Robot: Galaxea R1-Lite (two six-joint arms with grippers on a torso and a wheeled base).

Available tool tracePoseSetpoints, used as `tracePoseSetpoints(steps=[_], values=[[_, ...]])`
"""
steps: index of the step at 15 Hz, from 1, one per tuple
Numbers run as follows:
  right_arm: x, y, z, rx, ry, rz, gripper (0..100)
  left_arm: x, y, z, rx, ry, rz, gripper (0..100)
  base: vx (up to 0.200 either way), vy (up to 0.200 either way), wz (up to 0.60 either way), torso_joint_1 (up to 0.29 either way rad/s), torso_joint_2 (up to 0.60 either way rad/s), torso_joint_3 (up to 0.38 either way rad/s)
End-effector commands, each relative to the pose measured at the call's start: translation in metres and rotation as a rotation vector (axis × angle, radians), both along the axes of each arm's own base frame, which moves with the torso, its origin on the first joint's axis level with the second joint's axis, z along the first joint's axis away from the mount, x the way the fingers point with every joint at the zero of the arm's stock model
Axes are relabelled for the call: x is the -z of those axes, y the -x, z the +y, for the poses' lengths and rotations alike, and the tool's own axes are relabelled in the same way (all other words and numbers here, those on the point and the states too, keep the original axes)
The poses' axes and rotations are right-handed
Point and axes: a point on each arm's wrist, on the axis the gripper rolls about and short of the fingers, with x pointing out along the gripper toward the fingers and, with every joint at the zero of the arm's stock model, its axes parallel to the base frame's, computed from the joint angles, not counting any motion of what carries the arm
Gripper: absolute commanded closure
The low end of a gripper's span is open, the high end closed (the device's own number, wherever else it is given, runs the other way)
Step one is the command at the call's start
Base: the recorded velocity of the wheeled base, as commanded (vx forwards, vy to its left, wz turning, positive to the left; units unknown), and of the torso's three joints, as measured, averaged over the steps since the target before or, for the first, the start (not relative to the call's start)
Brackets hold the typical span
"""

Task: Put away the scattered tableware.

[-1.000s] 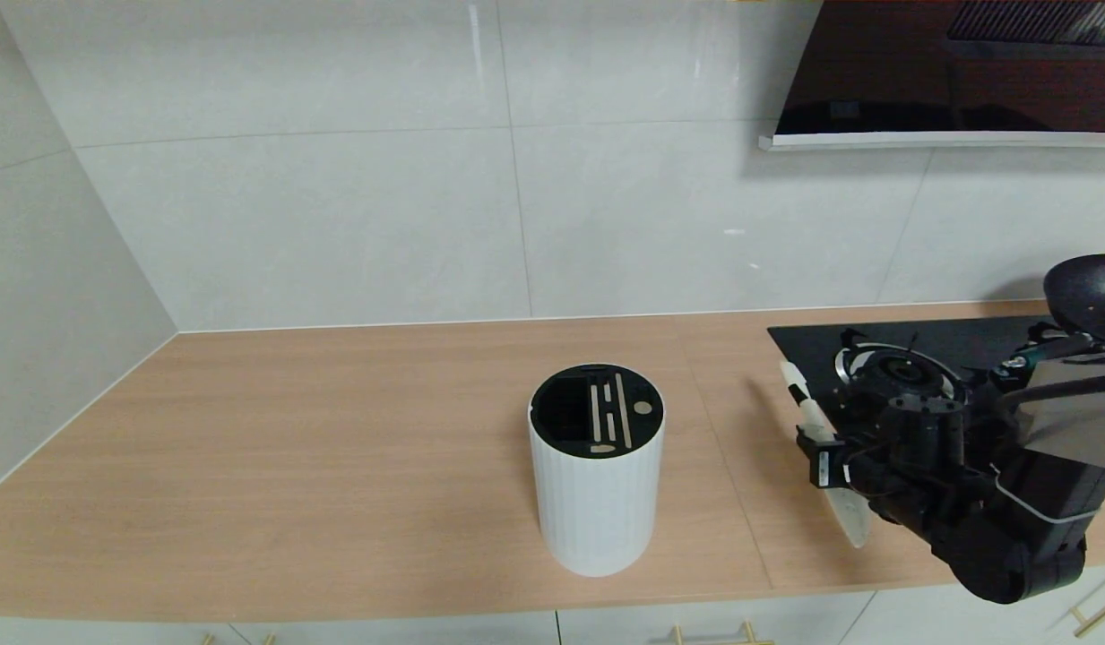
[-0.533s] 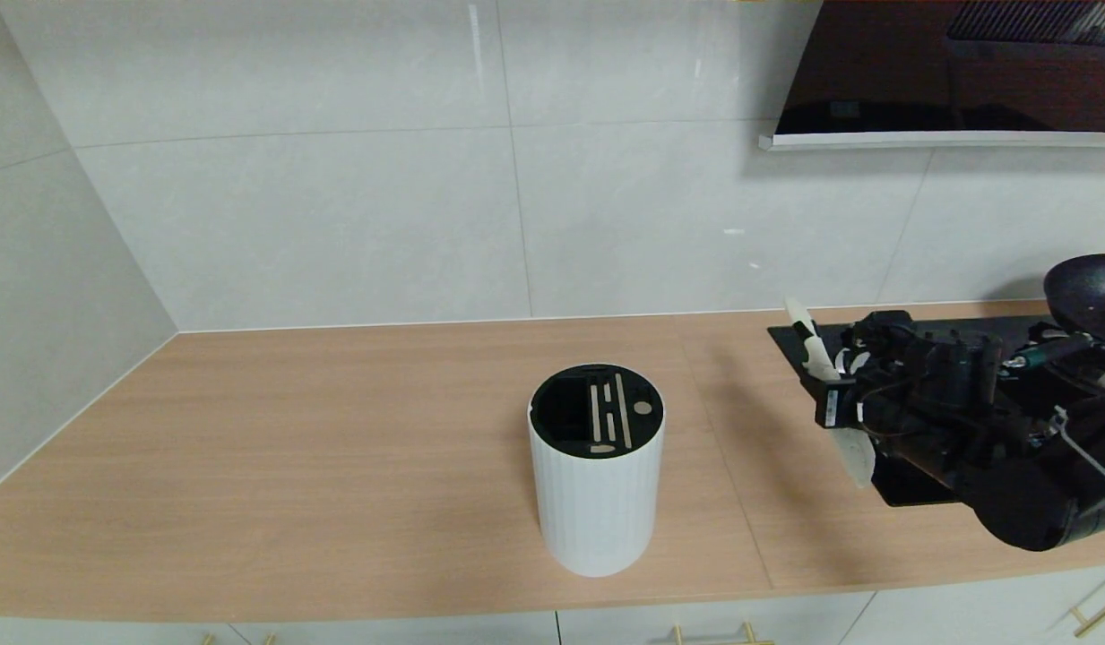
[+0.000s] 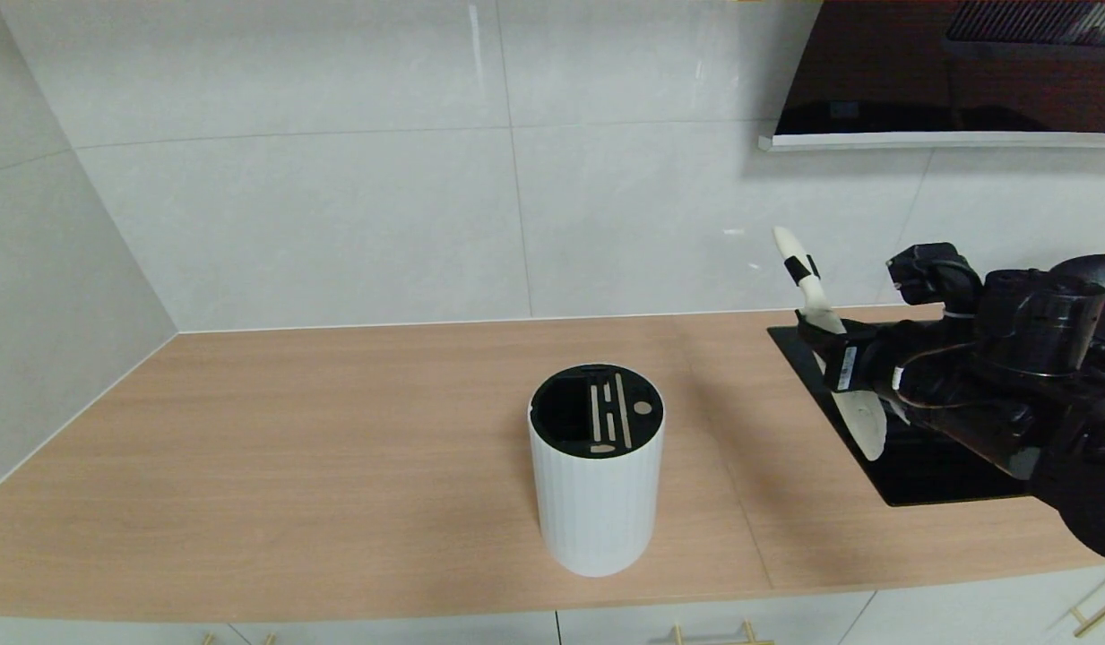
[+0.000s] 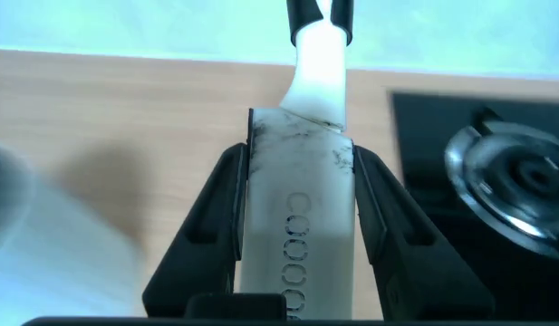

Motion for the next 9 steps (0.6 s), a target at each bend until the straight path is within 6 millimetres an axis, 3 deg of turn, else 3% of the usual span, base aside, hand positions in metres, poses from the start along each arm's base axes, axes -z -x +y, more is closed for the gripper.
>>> tracePoseSetpoints(steps=[1, 4, 6, 9], values=[[-0.014, 0.012, 0.005, -0.028, -0.017, -0.044, 100, 0.0, 0.0, 0.0, -0.002, 0.0, 0.001, 0, 0.0, 0.0, 0.0, 0.0, 0.0, 0.0], [-0.03, 0.03, 0.012, -0.079, -0.04, -0.09, 100, -0.001, 0.0, 0.0, 0.003, -0.01, -0.005, 0, 0.0, 0.0, 0.0, 0.0, 0.0, 0.0], [-0.038, 0.042, 0.017, -0.111, -0.043, -0.094, 100, -0.02, 0.004, -0.002, 0.087, -0.011, -0.027, 0, 0.0, 0.0, 0.0, 0.0, 0.0, 0.0], [-0.049, 0.054, 0.018, -0.139, -0.05, -0.106, 100, -0.089, -0.005, -0.005, 0.204, -0.002, 0.028, 0, 0.0, 0.0, 0.0, 0.0, 0.0, 0.0]])
